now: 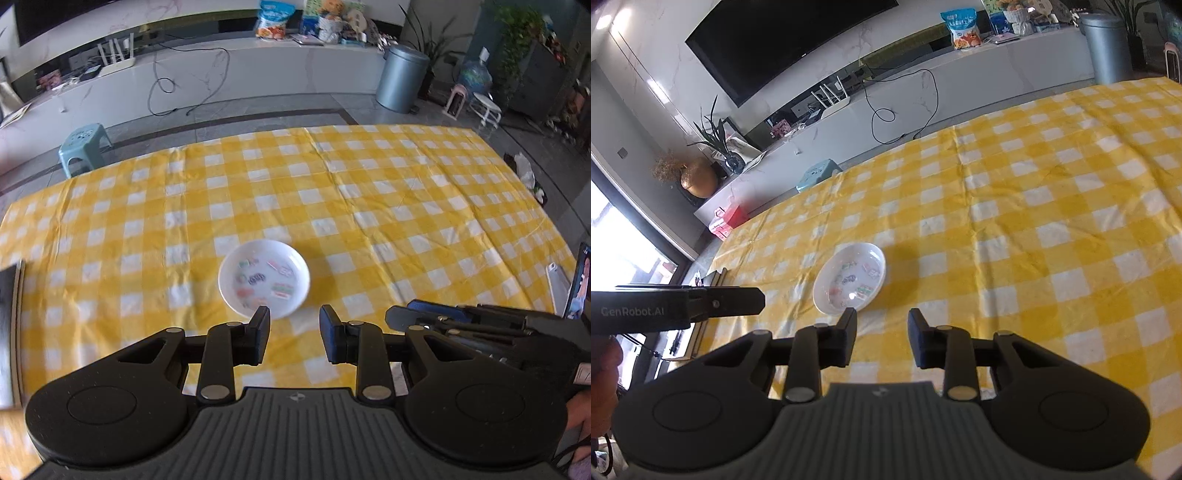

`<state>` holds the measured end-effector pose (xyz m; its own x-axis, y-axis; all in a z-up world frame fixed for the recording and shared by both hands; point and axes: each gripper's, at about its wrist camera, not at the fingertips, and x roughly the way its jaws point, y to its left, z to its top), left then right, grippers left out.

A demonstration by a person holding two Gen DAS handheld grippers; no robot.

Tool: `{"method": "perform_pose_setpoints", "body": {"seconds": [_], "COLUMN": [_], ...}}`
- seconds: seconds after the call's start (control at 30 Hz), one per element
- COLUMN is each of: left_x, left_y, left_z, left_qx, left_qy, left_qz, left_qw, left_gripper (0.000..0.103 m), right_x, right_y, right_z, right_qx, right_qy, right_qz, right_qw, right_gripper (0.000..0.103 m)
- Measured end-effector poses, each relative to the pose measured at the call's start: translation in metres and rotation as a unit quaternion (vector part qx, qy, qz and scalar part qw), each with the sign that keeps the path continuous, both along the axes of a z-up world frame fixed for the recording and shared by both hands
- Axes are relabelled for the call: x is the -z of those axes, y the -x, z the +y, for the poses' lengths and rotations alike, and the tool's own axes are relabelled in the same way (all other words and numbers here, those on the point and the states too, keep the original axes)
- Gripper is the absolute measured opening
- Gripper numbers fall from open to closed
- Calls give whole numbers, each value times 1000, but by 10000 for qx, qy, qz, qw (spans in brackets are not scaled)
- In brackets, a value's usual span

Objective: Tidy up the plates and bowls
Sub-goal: 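Move both tools to the small white sticker plate rim and close them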

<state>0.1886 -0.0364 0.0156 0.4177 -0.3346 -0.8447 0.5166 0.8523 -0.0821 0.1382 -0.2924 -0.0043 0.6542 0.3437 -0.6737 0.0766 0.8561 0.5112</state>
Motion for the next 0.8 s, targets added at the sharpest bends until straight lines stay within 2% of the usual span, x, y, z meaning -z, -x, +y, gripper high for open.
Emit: {"method": "perform_pose_setpoints", "body": {"seconds": [0.2,0.43,0.67,0.8], "left_x": [27,64,88,91], "left_y": [-47,-88,-109,-114], "left_z": [-5,0,9,11], "left_qx": [108,-12,-243,-301], "left_qy": [-367,-615,-474,-390], "left_qz": [261,547,884,945], "left_qw": [9989,9966,9947,9943], "left_gripper": [34,34,34,27], "right_x": [13,33,49,55], "right_y": [-40,-79,-104,-110], "right_z": [3,13,26,31], "right_qx": [59,82,-11,-28], "right_qy": [-350,-319,-260,-189], "right_qz": [321,713,918,998], "right_qw": [9989,9969,9954,9948], "right_gripper": [29,29,29,24]}}
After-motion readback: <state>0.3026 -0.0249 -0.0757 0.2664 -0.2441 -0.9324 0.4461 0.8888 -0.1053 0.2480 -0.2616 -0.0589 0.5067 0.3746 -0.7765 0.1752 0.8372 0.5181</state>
